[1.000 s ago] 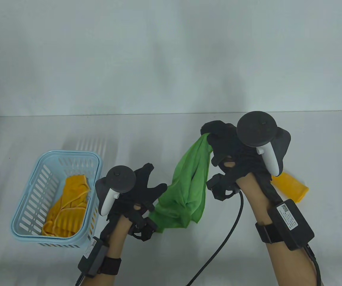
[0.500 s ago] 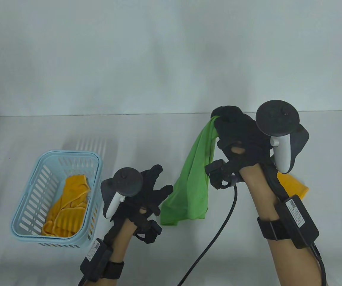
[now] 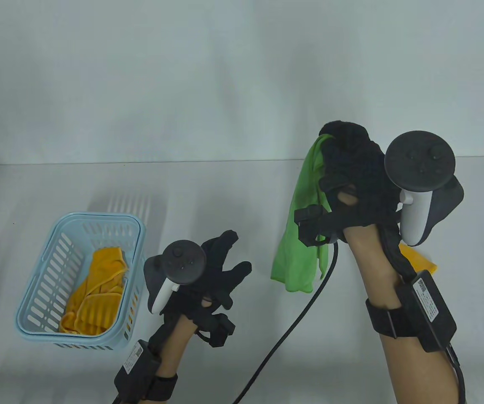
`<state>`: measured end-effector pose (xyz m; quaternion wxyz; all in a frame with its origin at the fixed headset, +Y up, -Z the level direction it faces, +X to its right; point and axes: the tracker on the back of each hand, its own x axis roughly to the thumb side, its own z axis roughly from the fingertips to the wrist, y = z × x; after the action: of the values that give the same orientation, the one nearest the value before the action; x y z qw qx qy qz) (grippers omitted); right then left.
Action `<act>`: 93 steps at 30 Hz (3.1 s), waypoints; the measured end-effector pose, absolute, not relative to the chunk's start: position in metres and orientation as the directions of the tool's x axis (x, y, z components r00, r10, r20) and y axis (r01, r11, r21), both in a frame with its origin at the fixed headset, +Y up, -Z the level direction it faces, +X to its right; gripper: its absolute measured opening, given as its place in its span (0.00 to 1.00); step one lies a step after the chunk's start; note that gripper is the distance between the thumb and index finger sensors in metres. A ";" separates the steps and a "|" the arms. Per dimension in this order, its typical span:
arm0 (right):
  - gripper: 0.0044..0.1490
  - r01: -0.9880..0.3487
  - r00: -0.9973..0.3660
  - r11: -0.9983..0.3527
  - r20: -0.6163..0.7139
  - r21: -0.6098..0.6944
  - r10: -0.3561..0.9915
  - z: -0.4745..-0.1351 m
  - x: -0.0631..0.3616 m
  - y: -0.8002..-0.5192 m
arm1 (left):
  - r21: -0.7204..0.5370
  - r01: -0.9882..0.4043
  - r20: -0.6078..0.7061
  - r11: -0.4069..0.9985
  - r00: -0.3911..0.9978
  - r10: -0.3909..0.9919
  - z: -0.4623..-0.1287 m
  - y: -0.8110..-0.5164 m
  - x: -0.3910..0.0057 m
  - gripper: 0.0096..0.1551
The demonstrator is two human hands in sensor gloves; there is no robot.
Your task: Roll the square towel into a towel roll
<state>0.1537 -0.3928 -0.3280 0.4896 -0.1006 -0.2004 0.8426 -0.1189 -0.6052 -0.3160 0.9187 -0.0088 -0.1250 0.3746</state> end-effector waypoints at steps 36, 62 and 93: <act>0.24 -0.822 -0.556 -0.537 0.061 -0.187 0.829 -0.313 0.102 -0.450 | -0.089 -0.453 0.082 0.887 0.884 0.460 -0.336 -0.677 -0.070 0.49; 0.23 -0.723 -0.611 -0.572 -0.030 -0.388 0.791 -0.324 0.161 -0.435 | -0.081 -0.660 -0.079 0.747 0.751 0.656 -0.354 -0.673 -0.137 0.23; 0.22 -0.677 -0.668 -0.648 -0.081 -0.349 0.740 -0.311 0.278 -0.475 | 0.094 -0.797 0.147 0.597 0.604 0.783 -0.327 -0.511 -0.215 0.21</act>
<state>0.2782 -0.4754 -0.3114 0.3929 -0.1085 -0.1463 0.9013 -0.2150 -0.5106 -0.3267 0.8924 0.0751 -0.0452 0.4427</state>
